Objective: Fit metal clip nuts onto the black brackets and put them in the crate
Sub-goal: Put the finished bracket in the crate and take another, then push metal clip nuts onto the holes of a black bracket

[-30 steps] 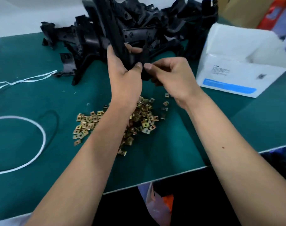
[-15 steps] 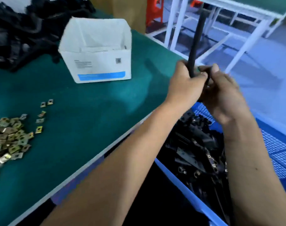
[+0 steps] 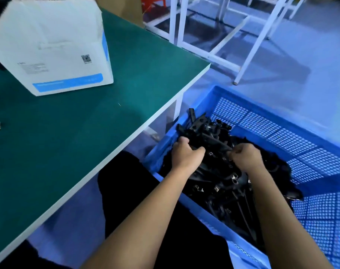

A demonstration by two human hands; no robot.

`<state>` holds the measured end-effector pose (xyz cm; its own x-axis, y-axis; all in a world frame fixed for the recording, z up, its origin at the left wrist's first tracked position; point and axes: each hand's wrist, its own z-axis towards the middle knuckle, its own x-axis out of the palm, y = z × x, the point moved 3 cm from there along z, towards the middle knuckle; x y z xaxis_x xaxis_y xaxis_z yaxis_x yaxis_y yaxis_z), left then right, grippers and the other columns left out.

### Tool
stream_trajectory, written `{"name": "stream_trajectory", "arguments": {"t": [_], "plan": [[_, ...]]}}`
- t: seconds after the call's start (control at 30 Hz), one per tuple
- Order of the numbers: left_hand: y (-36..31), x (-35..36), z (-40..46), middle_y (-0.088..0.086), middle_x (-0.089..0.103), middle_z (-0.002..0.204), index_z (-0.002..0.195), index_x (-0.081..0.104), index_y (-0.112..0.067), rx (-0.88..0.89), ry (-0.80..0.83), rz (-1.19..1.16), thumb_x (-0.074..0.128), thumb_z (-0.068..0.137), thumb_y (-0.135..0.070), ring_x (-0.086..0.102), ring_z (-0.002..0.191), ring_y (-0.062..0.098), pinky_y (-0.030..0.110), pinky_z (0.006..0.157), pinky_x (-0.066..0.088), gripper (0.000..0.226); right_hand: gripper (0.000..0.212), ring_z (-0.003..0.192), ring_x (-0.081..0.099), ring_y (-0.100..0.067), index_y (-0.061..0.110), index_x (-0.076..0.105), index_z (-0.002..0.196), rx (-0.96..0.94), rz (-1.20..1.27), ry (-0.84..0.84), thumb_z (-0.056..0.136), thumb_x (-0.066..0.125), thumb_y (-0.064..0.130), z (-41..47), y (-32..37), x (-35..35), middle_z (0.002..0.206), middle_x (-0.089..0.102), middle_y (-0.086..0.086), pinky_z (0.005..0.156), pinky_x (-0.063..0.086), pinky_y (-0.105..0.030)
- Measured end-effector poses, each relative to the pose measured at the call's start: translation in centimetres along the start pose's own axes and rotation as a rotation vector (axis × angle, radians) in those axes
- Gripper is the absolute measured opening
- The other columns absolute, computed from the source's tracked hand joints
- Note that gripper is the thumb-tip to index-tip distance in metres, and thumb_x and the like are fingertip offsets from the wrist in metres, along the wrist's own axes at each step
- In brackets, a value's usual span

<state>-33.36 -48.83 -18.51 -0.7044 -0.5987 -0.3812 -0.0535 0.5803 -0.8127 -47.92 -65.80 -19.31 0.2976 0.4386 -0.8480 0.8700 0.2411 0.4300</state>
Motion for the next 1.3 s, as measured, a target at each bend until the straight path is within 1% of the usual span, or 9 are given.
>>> {"name": "stream_trajectory", "arguments": {"t": [0.2,0.3,0.4,0.57,0.73,0.9,0.97,1.1,1.3], "plan": [[-10.3,-4.8,-2.0,0.002,0.069,0.110,0.110,0.064,-0.010,0.551,-0.202,-0.180,0.071,0.085,-0.011,0.067,0.102,0.015,0.034,0.093,0.055,0.026,0.015,0.099,0.070,-0.029,0.010,0.078,0.102,-0.278,0.174,-0.293,0.090,0.074,0.019,-1.7,9.2,-6.2,0.101,0.078,-0.012,0.084,0.047,-0.029],[-15.1,-10.1,-4.8,0.000,0.071,0.096,0.100,0.065,-0.006,0.803,-0.380,-0.303,0.068,0.082,-0.002,0.069,0.088,0.012,0.031,0.082,0.058,0.018,0.008,0.067,0.060,0.001,0.017,0.075,0.087,-0.533,0.296,-0.395,0.089,0.067,0.017,-5.1,16.8,-8.7,0.076,0.073,0.011,0.065,0.039,-0.013],[-16.5,-16.4,-6.8,-0.002,0.068,0.088,0.096,0.063,-0.003,0.888,-0.519,-0.400,0.065,0.082,0.003,0.067,0.082,0.009,0.028,0.080,0.056,0.015,0.029,0.055,0.050,0.003,0.032,0.050,0.062,-0.780,0.391,-0.413,0.084,0.059,0.017,-10.3,25.1,-9.4,0.053,0.053,0.025,0.052,0.031,-0.010],[-12.3,-27.8,-8.9,-0.005,0.067,0.083,0.092,0.063,-0.006,0.736,-0.805,-0.442,0.064,0.084,0.005,0.061,0.074,0.001,0.018,0.076,0.050,0.014,0.011,0.055,0.037,-0.005,0.015,0.058,0.071,-1.109,0.343,-0.204,0.082,0.056,0.012,-17.4,36.7,-4.1,0.053,0.044,0.007,0.049,0.029,-0.025],[-4.3,-38.3,-11.8,-0.007,0.065,0.081,0.089,0.066,-0.011,0.572,-1.049,-0.438,0.066,0.085,-0.005,0.060,0.074,0.004,0.024,0.078,0.052,0.007,0.020,0.065,0.056,-0.025,0.020,0.054,0.065,-1.294,0.117,0.035,0.083,0.053,0.011,-24.4,45.8,3.5,0.069,0.064,-0.008,0.056,0.030,-0.033],[3.9,-47.1,-15.2,-0.008,0.063,0.073,0.082,0.065,-0.016,0.437,-1.229,-0.537,0.064,0.077,-0.019,0.056,0.068,0.004,0.023,0.069,0.047,0.006,0.008,0.086,0.068,-0.035,0.022,0.069,0.087,-1.407,0.000,0.188,0.086,0.062,0.019,-30.3,52.7,11.0,0.090,0.073,-0.011,0.073,0.055,-0.041],[6.9,-49.9,-16.4,-0.013,0.061,0.071,0.082,0.066,-0.017,0.352,-1.308,-0.501,0.064,0.076,-0.024,0.054,0.065,0.000,0.023,0.068,0.047,0.009,0.026,0.099,0.069,-0.030,0.029,0.071,0.110,-1.406,0.017,0.264,0.086,0.069,0.018,-32.1,54.9,13.8,0.107,0.074,-0.005,0.085,0.058,-0.040],[11.1,-53.1,-17.5,-0.004,0.064,0.079,0.079,0.062,-0.025,0.201,-1.327,-0.494,0.064,0.077,-0.030,0.061,0.077,0.013,0.048,0.084,0.058,0.006,0.055,0.124,0.060,-0.026,0.036,0.052,0.145,-1.324,0.044,0.439,0.093,0.072,0.035,-34.0,58.0,18.1,0.143,0.058,-0.005,0.103,0.050,-0.034],[13.5,-54.3,-16.8,0.015,0.070,0.101,0.100,0.062,-0.008,0.128,-1.163,-0.811,0.062,0.094,-0.025,0.073,0.083,0.026,0.036,0.078,0.063,0.018,0.022,0.097,0.065,-0.011,0.026,0.073,0.102,-1.240,0.205,0.400,0.083,0.082,0.030,-34.0,58.7,19.4,0.109,0.069,0.006,0.072,0.045,-0.013]]}}
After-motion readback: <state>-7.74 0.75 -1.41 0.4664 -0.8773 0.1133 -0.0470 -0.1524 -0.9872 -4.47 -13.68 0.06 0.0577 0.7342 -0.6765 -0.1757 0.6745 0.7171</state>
